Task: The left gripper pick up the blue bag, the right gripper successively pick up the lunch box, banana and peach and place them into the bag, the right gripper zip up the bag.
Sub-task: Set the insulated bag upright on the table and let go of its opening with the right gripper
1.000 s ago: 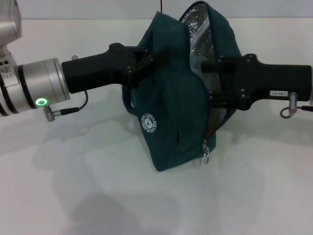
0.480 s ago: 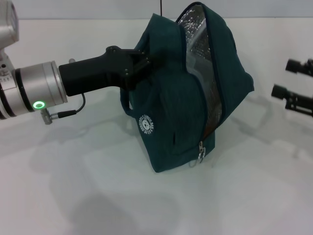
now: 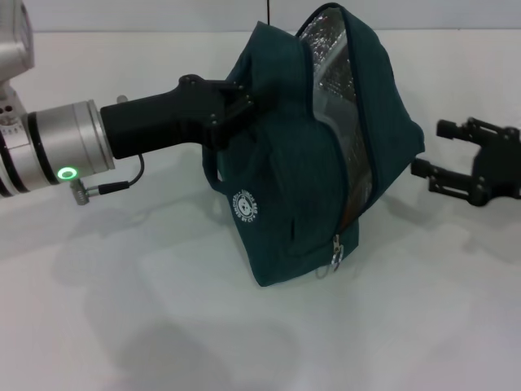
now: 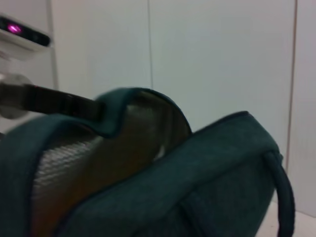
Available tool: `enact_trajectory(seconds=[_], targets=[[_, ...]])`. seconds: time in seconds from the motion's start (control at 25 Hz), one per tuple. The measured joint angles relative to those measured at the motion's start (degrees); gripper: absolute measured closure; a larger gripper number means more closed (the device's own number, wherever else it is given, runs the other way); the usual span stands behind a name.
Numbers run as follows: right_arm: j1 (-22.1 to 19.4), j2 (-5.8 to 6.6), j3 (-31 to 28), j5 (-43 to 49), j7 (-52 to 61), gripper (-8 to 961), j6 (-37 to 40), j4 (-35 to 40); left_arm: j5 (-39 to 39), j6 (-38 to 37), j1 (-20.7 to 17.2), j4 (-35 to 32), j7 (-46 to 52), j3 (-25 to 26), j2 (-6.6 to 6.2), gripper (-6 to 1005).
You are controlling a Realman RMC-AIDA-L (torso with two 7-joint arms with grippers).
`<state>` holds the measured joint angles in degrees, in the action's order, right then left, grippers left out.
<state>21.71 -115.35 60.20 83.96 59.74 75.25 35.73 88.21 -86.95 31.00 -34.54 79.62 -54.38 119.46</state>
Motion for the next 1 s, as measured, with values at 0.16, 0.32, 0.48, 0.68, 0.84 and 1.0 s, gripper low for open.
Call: enact_trajectory(seconds=[0.16, 0.32, 0.48, 0.68, 0.84, 1.0], targets=[[2.31, -0.40, 2.96, -0.07, -0.09, 247, -4.89, -0.39, 0.01, -0.06, 0.19, 0.00, -0.42, -0.01, -0.01, 966], [4.03, -0.87, 6.28, -0.52, -0.10, 251, -7.83, -0.85, 0.03, -0.12, 0.28, 0.00, -0.47, 0.03, -0.01, 966], [4.34, -0.89, 8.56, -3.24, -1.71, 255, -9.66, -1.51, 0.03, -0.19, 0.33, 0.00, -0.47, -0.06, 0.05, 967], [4.35, -0.86, 9.43, -9.78, -7.70, 383, -9.65, -4.00, 0.02, -0.23, 0.22, 0.00, -0.52, 0.05, 0.15, 967], [3.95, -0.85, 10.41, -14.64, -12.35, 486, -9.54, -5.54, -0.47, -0.05, -0.05, 0.00, -0.63, 0.07, 0.16, 967], [3.81, -0.83, 10.45, -18.99, -16.69, 679, -9.23, -7.91, -0.63, 0.15, -0.05, 1.02, -2.33, 0.08, 0.16, 967]])
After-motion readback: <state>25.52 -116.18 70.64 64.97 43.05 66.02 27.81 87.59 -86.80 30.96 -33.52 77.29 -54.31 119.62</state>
